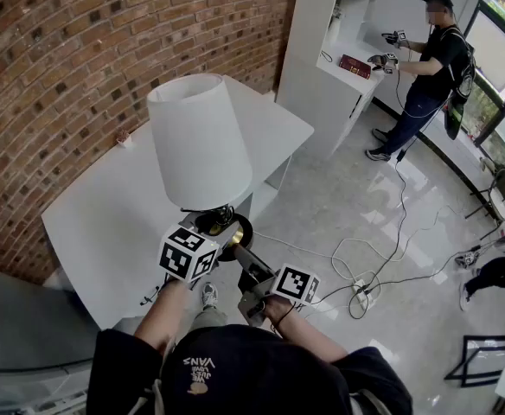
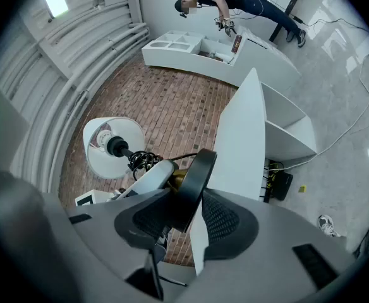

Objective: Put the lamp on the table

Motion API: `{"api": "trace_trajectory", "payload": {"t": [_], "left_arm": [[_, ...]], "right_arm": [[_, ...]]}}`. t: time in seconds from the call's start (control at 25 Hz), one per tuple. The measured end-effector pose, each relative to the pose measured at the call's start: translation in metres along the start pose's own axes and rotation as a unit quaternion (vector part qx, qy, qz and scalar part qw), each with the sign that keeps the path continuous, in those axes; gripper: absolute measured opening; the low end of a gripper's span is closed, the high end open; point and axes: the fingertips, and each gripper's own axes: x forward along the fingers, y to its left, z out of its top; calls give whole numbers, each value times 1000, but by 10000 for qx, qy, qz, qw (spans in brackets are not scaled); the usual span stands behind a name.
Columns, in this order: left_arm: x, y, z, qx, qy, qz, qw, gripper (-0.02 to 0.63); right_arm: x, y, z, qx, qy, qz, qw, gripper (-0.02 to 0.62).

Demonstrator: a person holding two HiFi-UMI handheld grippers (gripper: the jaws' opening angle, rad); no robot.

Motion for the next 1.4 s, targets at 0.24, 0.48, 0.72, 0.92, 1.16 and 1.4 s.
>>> {"api": "trace_trajectory", "payload": {"t": [0.24,0.48,0.72,0.92,1.16,1.4], "left_arm": [[14,47,17,44,-20,-56,10000,155],[28,97,38,262,-16,-236,9994,153],[38,141,54,424,21,-448,9981,155],[50,164,65,512,12,-476,9976,153],[80,179,72,382,26,-259,9989,153],[127,183,97,145,-68,234,9996,153]], "right_arm": [[47,0,21,44,-145,-24,9999,155],[99,0,41,76,-393,-94,9992,160],[146,5,57,120,-694,-41,9975,160],[169,1,72,173,-751,-99,9970,158],[180,-21,102,232,-524,-238,9981,155],[183,-32,160,152,35,28,9999,155]]}}
